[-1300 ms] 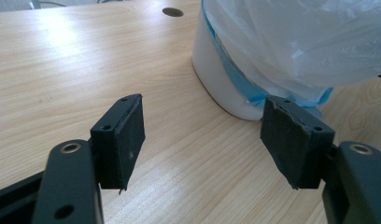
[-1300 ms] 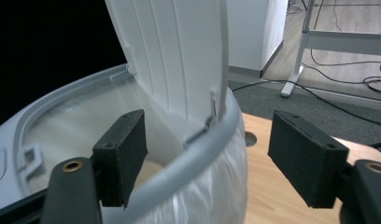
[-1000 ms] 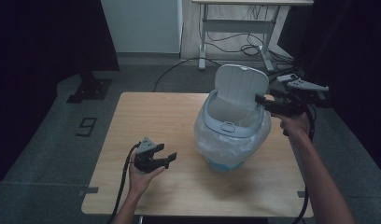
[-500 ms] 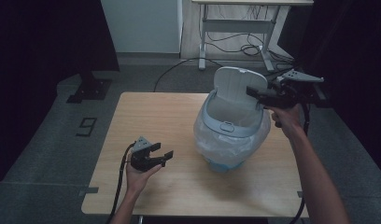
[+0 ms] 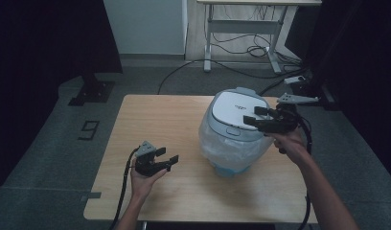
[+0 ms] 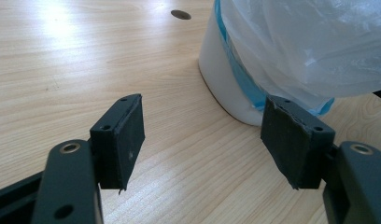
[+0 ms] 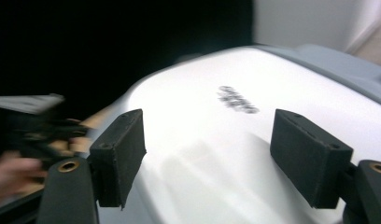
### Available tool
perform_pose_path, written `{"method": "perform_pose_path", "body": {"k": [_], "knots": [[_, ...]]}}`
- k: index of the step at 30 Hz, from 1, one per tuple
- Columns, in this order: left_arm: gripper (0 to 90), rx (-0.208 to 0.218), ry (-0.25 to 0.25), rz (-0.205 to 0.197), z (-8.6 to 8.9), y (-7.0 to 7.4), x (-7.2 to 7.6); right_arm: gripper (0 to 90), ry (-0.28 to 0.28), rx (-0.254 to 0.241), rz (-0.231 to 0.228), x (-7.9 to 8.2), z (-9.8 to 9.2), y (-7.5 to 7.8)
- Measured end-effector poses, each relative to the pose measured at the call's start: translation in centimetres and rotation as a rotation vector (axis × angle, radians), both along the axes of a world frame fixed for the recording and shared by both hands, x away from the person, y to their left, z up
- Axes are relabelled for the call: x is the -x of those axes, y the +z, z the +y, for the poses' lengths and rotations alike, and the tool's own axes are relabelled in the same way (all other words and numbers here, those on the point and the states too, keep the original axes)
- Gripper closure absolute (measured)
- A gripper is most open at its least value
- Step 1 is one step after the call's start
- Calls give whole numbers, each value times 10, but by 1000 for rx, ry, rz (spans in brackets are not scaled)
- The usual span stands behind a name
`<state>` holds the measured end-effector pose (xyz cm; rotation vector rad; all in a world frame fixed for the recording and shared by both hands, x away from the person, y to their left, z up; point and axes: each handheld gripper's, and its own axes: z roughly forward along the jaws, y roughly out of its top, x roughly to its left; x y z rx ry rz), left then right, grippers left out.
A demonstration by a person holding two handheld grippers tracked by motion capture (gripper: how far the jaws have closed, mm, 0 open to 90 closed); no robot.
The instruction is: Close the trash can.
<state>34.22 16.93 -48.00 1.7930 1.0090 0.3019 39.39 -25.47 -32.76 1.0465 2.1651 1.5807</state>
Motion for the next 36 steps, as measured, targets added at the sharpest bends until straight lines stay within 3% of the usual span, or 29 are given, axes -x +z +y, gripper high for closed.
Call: {"method": "perform_pose_path", "body": {"k": [3, 5, 10, 11, 16, 18, 22, 26, 31, 36], "knots": [[300, 1, 5, 0, 1, 0, 0, 287, -83, 56, -41, 0, 6, -1], [301, 4, 8, 2, 2, -1, -1, 295, -147, 148, -94, 3, 17, -1], [301, 1, 6, 13, -1, -4, 0, 353, -156, 158, -102, 10, 30, -1], [301, 0, 3, 13, -2, -4, 0, 386, -158, 197, -123, 12, 33, -3], [301, 6, 2, 15, -2, -2, 1, 375, -155, 181, -124, 17, 34, -4], [301, 3, 4, 16, -1, -3, 0, 302, -172, 170, -133, 16, 32, -6], [301, 6, 11, 21, 2, -5, -1, 266, -217, 108, -138, 20, 22, -10], [301, 5, 17, 35, 4, -9, -2, 269, -238, 37, -179, 35, 3, -13], [301, -8, 25, 39, 4, -11, -1, 268, -236, 19, -205, 62, -21, -24], [303, -19, 29, 47, 4, -14, -2, 264, -275, 7, -219, 81, -47, -42]]}}
